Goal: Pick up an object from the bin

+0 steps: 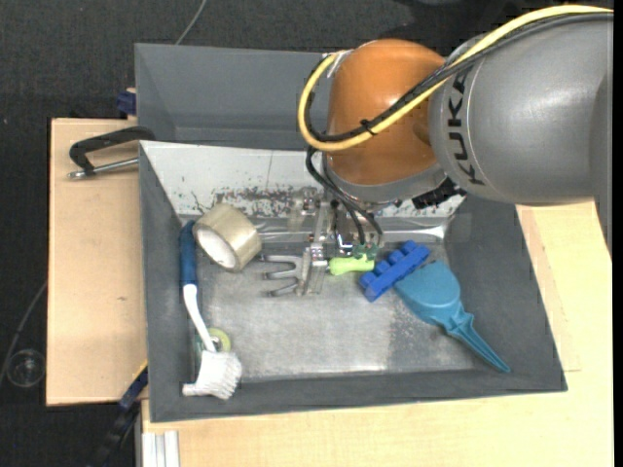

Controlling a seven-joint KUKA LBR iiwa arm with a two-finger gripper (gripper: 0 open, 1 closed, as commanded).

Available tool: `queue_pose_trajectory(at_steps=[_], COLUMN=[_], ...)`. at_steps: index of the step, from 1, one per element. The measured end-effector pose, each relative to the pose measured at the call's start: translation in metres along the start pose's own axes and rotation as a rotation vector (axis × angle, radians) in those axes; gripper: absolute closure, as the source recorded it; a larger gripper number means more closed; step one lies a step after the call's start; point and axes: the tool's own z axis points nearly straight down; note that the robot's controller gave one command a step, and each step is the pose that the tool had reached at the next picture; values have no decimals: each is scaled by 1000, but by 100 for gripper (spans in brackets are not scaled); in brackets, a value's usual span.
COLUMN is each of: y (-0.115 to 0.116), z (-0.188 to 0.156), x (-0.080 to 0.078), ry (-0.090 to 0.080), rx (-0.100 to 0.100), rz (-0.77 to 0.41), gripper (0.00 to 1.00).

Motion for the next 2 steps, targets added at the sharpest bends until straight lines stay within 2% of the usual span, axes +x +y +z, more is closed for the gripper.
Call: queue_pose_trajectory(at_steps=[1,2], y=[-1,-17], z=[-5,79], x=[-2,-18], ry=[-9,-8], rx=[-1,-3], rz=[2,66], gripper=[0,0])
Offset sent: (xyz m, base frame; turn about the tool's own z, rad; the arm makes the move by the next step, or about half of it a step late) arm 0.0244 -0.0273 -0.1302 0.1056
